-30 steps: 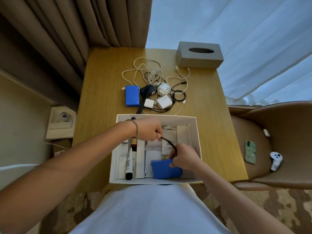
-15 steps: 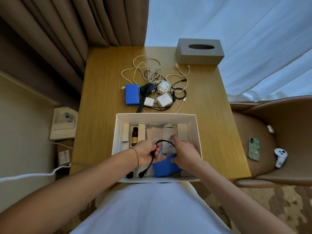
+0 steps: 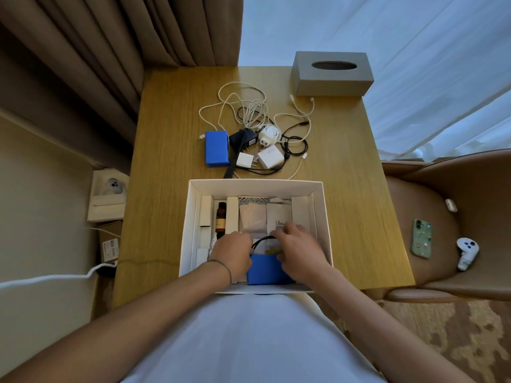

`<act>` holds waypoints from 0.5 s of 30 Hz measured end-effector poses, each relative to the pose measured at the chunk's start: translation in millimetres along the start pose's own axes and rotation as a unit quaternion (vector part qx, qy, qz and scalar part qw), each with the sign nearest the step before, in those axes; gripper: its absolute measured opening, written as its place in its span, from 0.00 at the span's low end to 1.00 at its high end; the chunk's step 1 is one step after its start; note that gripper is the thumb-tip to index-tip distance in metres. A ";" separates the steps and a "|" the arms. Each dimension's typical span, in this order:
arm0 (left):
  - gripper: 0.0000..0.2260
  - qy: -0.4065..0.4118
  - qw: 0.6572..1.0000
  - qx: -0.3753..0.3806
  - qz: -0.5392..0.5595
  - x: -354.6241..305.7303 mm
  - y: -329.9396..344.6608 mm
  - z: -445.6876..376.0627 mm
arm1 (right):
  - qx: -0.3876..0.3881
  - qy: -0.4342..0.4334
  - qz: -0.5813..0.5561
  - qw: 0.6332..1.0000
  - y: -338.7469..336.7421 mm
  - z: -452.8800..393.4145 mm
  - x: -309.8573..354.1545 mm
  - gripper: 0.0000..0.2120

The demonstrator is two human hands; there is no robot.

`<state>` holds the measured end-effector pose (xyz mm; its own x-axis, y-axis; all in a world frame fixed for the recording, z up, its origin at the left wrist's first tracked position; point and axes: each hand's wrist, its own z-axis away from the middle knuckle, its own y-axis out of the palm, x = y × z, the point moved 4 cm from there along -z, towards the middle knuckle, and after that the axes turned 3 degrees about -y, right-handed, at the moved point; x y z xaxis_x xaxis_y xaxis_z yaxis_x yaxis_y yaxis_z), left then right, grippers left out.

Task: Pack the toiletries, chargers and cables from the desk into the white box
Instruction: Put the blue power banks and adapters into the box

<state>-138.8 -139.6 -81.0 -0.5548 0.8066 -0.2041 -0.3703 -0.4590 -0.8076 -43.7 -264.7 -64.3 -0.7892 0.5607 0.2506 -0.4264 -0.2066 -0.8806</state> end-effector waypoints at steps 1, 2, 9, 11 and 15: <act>0.05 0.002 1.000 -0.003 -0.008 -1.2 -0.8 -1.5 | -0.002 -0.024 -0.003 1.000 1.7 -0.4 2.6 0.24; 0.05 0.005 1.000 -0.004 -0.017 -2.8 -1.4 -2.3 | 0.000 -0.037 -0.005 0.999 2.9 -0.9 4.3 0.23; 0.06 0.010 0.999 0.052 0.007 5.2 4.5 -3.9 | -0.006 -0.047 0.000 0.999 0.9 -9.0 12.3 0.11; 0.07 0.012 0.999 0.048 0.007 8.8 4.7 -3.1 | 0.005 -0.048 0.010 0.999 3.3 -9.5 14.6 0.10; 0.07 -0.003 1.000 0.022 0.012 5.0 3.7 -0.6 | 0.021 -0.047 0.011 0.999 7.4 -9.5 12.7 0.12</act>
<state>-142.5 -137.0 -85.3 -0.5686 0.7925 -0.2205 -0.3889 -0.4952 -0.7769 -52.7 -251.5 -71.4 -0.8353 0.4787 0.2704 -0.4257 -0.2521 -0.8690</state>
